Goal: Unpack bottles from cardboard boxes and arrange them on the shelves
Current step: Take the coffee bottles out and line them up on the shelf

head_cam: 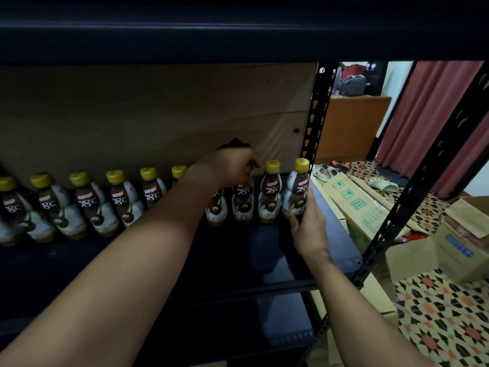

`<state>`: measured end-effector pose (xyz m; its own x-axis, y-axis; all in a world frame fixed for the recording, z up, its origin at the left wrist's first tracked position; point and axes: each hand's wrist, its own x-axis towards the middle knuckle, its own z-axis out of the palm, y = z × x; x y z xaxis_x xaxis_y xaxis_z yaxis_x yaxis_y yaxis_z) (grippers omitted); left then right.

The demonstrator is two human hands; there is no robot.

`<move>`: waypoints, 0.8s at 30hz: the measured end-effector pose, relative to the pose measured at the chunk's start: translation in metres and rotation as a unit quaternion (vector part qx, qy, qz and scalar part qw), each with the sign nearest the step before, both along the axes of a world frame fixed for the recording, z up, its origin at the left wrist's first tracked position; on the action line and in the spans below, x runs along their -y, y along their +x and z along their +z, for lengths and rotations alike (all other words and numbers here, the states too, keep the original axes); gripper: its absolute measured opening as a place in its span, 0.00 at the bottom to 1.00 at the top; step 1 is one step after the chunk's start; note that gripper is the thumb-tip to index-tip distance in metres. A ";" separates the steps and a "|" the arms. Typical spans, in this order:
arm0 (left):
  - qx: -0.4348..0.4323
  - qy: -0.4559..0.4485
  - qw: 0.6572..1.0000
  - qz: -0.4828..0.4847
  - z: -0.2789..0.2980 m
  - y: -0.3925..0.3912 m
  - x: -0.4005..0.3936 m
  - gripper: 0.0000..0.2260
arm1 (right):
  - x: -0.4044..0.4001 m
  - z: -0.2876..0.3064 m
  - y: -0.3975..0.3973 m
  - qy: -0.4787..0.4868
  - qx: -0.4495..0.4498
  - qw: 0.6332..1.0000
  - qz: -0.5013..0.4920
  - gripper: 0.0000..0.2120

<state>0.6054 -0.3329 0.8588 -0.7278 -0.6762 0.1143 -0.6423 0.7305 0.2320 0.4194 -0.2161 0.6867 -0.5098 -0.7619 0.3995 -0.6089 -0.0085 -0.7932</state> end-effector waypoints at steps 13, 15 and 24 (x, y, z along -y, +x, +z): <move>-0.011 -0.060 0.997 -0.046 -0.004 -0.029 -0.022 0.16 | 0.000 -0.001 -0.001 0.012 -0.016 1.000 -0.009 0.40; -0.015 -0.061 0.997 -0.041 -0.004 -0.029 -0.024 0.17 | -0.001 -0.001 -0.001 0.017 -0.021 1.000 -0.013 0.41; -0.044 -0.054 0.997 -0.042 -0.012 -0.027 -0.019 0.20 | -0.001 0.001 0.000 0.013 -0.020 1.000 -0.017 0.39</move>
<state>0.5784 -0.3138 0.8468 -0.7647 -0.5941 0.2493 -0.5593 0.8042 0.2011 0.4198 -0.2149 0.6878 -0.5193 -0.7549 0.4006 -0.6402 0.0330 -0.7675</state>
